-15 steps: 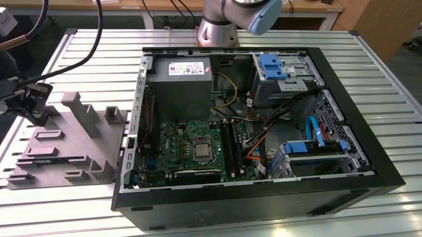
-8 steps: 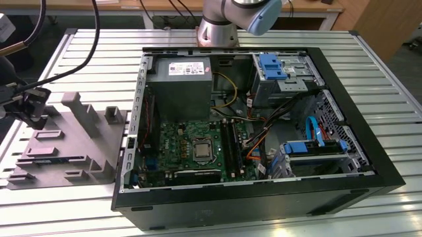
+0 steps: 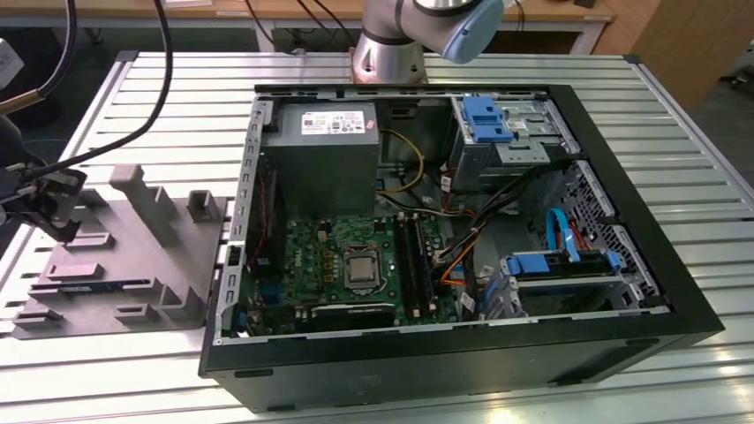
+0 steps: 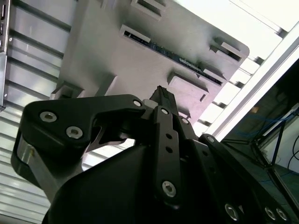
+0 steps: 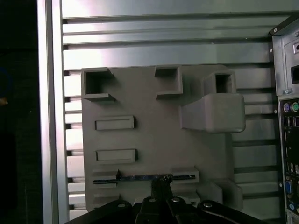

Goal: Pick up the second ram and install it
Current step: 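Reach for the second ram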

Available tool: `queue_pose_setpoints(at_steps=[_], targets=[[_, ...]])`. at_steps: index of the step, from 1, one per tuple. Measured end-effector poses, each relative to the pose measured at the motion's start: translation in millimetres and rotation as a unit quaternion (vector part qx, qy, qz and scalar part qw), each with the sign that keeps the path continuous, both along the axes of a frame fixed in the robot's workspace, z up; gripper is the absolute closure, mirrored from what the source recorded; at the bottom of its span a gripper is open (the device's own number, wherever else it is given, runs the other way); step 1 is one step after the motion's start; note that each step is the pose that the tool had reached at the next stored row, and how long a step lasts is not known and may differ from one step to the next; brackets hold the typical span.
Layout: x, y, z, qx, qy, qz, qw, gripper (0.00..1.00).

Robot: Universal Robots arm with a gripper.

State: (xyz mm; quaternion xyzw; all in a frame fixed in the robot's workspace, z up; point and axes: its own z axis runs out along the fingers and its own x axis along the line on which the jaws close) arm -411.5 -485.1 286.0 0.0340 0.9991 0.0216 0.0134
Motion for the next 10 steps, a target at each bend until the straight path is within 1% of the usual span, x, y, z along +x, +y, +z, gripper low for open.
queue_pose_setpoints(at_steps=[7, 10], targets=[[-2.7, -5.4, -3.3, 0.0000, 0.0000, 0.000, 1.0000, 0.89], [-2.7, -8.4, -4.1, 0.0000, 0.0001, 0.001, 1.0000, 0.89]])
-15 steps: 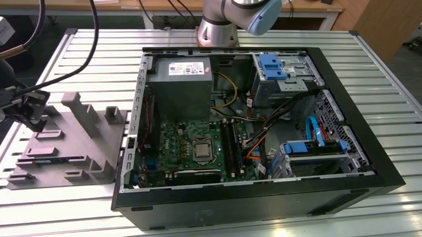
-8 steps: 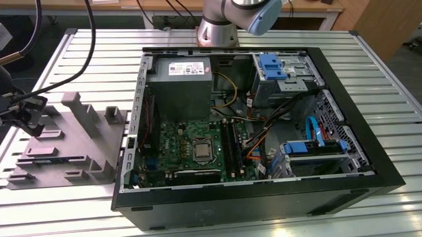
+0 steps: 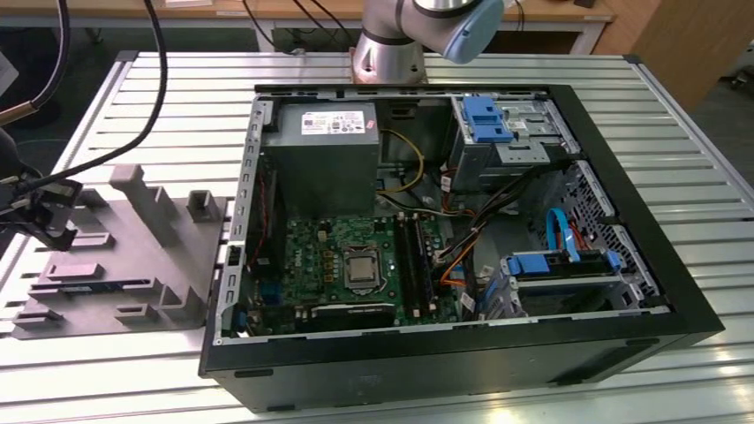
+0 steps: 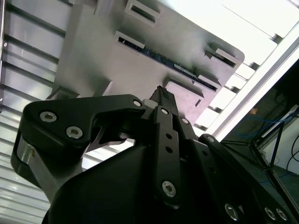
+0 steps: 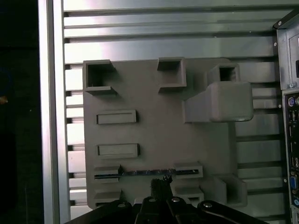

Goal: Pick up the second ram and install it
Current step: 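Reach for the second ram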

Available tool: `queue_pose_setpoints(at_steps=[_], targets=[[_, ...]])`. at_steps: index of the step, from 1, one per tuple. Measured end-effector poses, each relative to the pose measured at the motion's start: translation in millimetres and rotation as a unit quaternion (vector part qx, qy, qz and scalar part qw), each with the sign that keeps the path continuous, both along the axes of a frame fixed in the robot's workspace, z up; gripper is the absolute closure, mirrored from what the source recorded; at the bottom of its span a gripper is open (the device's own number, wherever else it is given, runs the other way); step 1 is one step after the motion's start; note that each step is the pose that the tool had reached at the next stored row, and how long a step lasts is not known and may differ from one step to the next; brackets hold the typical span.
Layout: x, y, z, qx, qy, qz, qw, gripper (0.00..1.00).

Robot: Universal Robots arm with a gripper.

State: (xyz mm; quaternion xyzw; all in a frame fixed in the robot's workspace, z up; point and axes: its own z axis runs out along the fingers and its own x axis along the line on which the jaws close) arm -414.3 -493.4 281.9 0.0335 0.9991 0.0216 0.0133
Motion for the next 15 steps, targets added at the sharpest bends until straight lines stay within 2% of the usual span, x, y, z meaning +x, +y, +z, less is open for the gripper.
queue_pose_setpoints(at_steps=[4, 15], targets=[[-0.1, -2.7, -1.2, 0.0000, 0.0000, 0.000, 1.0000, 0.89], [-0.2, -4.9, -8.3, 0.0000, 0.0000, 0.000, 1.0000, 0.89]])
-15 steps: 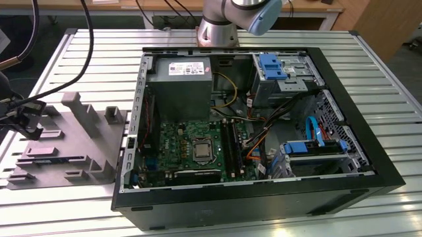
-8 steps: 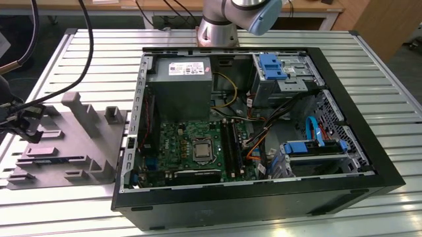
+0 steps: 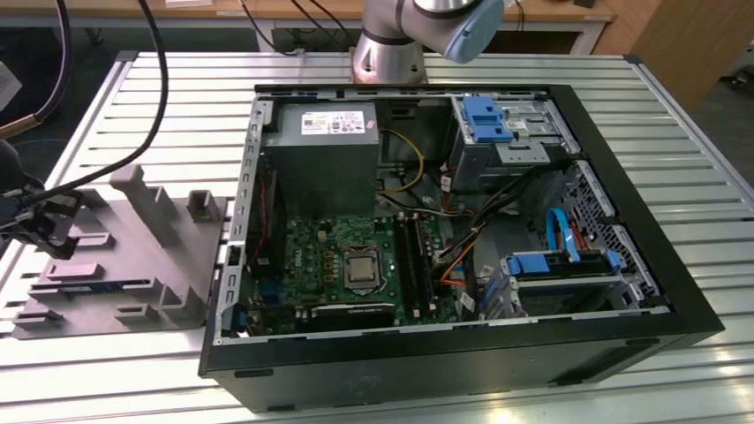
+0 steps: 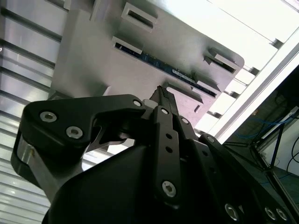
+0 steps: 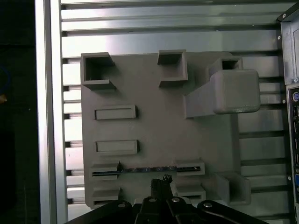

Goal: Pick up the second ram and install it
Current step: 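Reach for the second ram, then pick up the second ram and move it above second insertion slot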

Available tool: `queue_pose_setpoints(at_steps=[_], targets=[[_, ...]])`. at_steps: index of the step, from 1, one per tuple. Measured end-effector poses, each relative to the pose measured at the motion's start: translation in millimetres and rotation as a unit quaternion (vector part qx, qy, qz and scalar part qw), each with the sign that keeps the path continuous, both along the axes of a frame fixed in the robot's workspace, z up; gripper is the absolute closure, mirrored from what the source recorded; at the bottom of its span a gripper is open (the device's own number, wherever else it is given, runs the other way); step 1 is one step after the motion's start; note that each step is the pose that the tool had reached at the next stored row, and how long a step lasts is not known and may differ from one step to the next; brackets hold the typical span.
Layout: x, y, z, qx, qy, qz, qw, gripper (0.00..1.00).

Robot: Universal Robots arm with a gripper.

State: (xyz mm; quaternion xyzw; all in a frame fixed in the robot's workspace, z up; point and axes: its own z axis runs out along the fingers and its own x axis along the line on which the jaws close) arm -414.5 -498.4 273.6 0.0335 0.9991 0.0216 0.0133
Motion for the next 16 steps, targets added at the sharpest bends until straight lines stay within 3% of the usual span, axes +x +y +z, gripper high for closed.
queue_pose_setpoints(at_steps=[16], targets=[[-0.1, -1.2, -3.0, 0.0000, 0.0000, 0.000, 1.0000, 0.89]])
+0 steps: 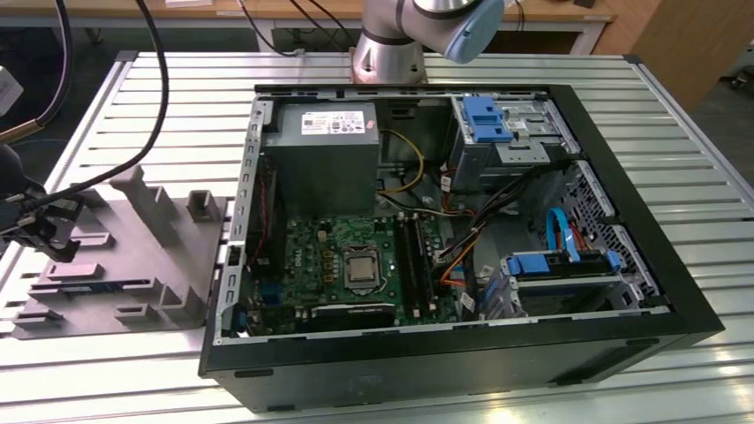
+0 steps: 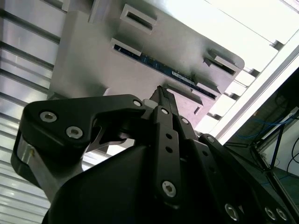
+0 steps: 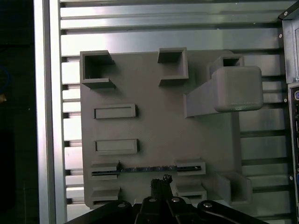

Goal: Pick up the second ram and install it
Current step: 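Pick up the second ram and move it above second insertion slot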

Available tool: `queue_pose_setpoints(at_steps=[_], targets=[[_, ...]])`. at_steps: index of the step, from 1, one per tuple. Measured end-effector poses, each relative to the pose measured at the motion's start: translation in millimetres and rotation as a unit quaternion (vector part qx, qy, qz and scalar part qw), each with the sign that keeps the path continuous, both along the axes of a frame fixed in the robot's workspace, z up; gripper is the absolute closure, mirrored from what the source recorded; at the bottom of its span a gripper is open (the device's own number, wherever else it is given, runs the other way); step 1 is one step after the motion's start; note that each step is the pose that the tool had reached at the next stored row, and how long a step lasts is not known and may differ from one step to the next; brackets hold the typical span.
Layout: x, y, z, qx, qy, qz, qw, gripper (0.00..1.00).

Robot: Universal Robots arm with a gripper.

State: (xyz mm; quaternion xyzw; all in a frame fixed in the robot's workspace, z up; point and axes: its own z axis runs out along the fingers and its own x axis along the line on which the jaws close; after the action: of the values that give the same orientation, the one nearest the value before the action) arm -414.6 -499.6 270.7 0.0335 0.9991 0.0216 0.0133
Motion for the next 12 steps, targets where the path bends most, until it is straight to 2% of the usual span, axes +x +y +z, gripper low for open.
queue_pose_setpoints(at_steps=[3, 7, 10, 12], targets=[[0.0, 0.0, 0.0, 0.0000, 0.0000, 0.003, 1.0000, 0.89], [-0.1, 0.0, -0.4, 0.0000, 0.0000, 0.026, 0.9997, 0.89], [0.0, 0.0, -1.0, 0.0000, 0.0000, 0.048, 0.9989, 0.89], [0.0, 0.0, -1.6, 0.0000, 0.0000, 0.067, 0.9978, 0.89]])
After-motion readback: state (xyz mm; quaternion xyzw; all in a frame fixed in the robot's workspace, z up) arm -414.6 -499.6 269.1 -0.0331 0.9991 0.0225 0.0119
